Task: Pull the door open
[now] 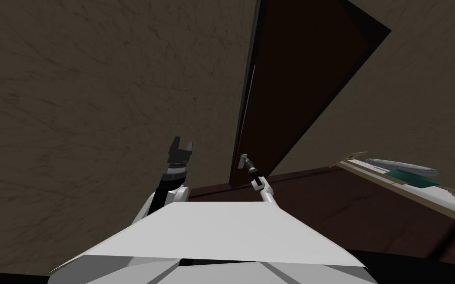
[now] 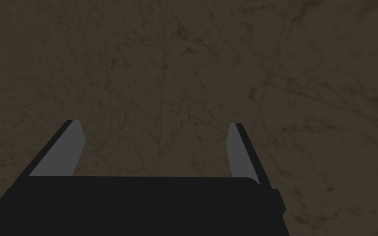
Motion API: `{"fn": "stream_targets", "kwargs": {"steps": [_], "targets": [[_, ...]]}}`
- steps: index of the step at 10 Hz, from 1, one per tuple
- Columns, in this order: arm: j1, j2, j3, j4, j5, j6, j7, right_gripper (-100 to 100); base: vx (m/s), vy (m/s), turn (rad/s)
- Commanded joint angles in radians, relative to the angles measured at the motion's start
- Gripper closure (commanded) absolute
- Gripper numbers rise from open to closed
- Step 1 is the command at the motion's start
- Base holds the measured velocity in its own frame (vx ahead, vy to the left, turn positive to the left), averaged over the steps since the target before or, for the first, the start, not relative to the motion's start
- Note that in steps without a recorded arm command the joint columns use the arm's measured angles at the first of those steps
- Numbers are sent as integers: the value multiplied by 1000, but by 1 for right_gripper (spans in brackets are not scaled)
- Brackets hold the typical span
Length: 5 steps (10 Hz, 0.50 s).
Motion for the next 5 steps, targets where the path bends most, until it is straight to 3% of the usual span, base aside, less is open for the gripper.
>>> {"fn": "stream_targets", "kwargs": {"steps": [1,2,4,5], "targets": [[-7,9,21,4,-44,0,-50,100,-67,-56,56],[-7,9,21,4,-44,0,-58,100,-58,-51,32],[-17,15,42,12,-107,6,-118,100,-64,-51,54],[-17,15,42,12,-107,6,-128,100,-41,-45,31]]}}
